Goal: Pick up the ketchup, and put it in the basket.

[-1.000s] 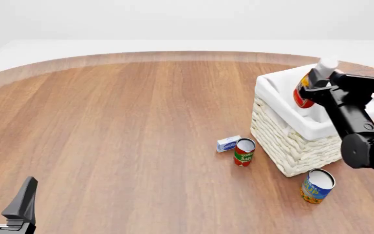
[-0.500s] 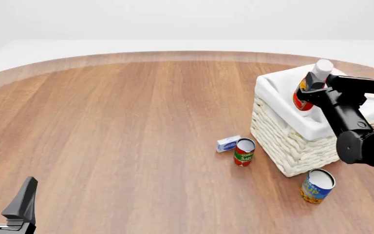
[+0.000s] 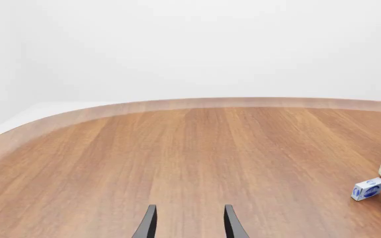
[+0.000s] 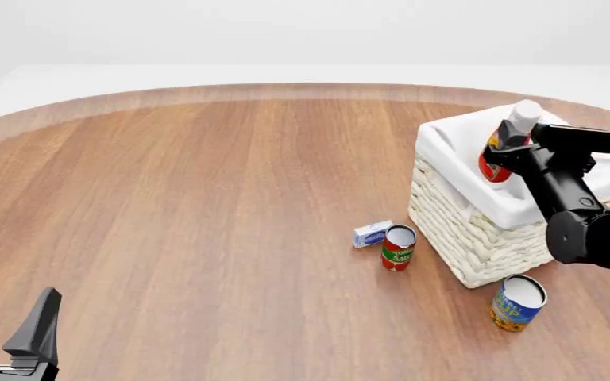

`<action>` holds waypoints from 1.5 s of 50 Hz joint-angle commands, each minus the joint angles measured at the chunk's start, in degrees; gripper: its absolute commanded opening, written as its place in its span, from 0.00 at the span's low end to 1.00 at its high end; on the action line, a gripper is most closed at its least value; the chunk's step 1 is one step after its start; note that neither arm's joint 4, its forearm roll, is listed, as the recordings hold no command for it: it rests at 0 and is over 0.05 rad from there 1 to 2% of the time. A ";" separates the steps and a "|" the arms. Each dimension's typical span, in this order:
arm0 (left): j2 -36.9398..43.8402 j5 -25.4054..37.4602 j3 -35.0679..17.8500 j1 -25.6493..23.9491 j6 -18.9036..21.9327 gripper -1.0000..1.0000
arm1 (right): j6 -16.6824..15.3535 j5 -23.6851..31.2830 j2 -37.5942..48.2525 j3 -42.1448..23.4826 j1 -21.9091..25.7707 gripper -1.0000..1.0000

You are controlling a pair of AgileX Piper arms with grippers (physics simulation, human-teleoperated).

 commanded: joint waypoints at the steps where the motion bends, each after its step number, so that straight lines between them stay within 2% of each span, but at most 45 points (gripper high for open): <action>1: 0.00 0.00 0.00 0.00 0.00 1.00 | 0.48 -0.43 0.86 0.05 -0.36 0.00; 36: 0.00 0.00 0.00 0.00 0.00 1.00 | 0.37 0.68 1.24 -0.76 -0.79 0.00; 37: 0.00 0.00 0.00 0.00 0.00 1.00 | 0.40 0.71 1.24 -0.76 -0.81 1.00; 75: 0.00 0.00 0.00 0.00 0.00 1.00 | 1.45 -0.47 0.67 0.64 -1.22 1.00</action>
